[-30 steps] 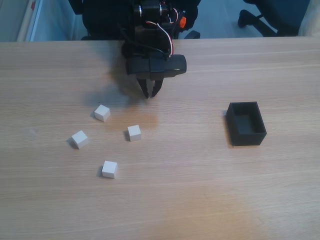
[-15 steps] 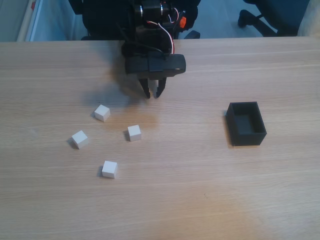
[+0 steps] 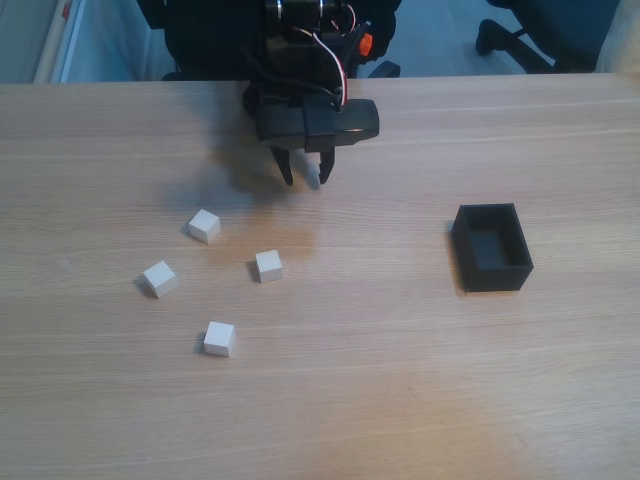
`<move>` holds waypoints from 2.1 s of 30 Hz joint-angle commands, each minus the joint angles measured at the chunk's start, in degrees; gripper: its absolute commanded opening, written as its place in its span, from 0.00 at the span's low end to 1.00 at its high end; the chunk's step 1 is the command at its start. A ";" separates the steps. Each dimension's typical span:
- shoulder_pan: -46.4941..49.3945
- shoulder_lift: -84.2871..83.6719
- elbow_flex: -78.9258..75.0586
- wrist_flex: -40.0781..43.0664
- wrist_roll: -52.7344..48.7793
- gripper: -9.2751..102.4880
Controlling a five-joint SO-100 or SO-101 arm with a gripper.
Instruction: Pick blocks and place them in the box.
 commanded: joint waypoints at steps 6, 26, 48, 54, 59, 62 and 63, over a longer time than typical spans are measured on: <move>0.44 -18.63 -13.89 -10.28 1.85 0.22; 13.27 -51.77 -23.20 -37.00 -2.11 0.23; 14.85 -66.36 -32.26 -40.43 -2.37 0.23; 14.59 -68.82 -34.10 -40.69 -1.93 0.23; 14.24 -70.05 -35.68 -40.87 -1.93 0.23; 13.97 -70.49 -36.12 -41.04 -1.93 0.23; 13.97 -70.58 -36.21 -41.04 -1.93 0.22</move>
